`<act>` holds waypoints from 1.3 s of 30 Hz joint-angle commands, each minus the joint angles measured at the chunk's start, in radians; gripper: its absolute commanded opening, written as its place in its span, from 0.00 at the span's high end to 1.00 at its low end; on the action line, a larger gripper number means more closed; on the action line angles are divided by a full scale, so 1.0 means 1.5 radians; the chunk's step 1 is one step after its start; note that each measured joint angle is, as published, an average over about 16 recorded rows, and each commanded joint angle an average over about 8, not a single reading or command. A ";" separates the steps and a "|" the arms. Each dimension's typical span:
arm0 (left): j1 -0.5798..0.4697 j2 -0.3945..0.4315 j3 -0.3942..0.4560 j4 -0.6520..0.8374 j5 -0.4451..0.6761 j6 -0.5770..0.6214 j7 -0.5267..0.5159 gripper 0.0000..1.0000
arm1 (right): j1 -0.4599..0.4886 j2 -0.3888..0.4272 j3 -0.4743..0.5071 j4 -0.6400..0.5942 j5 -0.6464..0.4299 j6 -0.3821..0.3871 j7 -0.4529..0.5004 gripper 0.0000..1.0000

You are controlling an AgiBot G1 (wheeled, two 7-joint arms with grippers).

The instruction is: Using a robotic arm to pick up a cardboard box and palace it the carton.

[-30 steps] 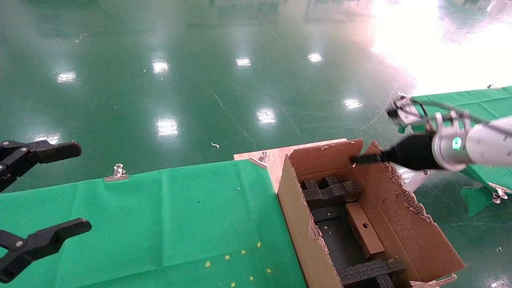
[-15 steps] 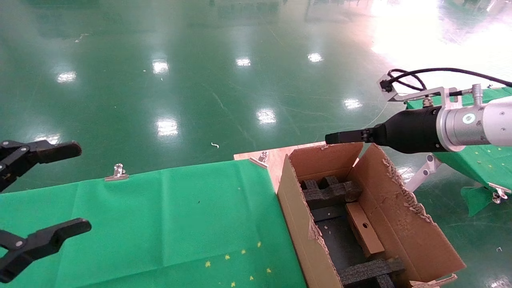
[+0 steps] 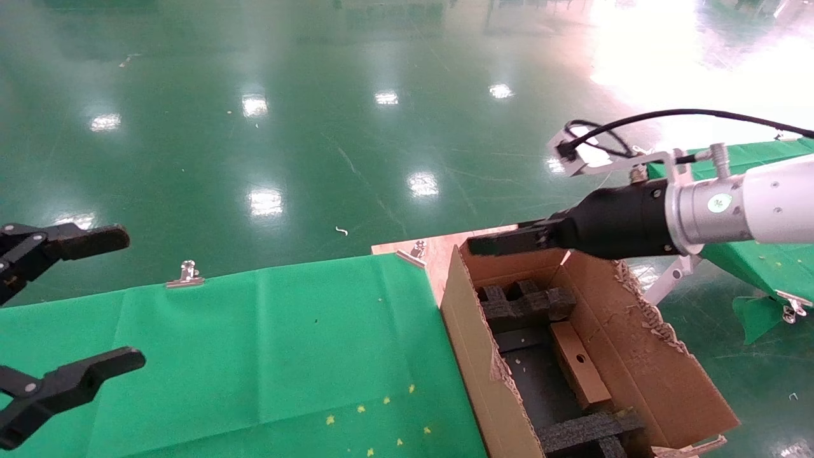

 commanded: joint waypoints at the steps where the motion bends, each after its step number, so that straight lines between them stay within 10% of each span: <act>1: 0.000 0.000 0.000 0.000 0.000 0.000 0.000 0.00 | -0.019 -0.005 0.025 0.000 0.016 -0.013 -0.031 0.00; 39: 0.000 0.000 0.000 0.000 0.000 0.000 0.000 0.00 | -0.379 -0.102 0.503 -0.007 0.315 -0.253 -0.617 0.00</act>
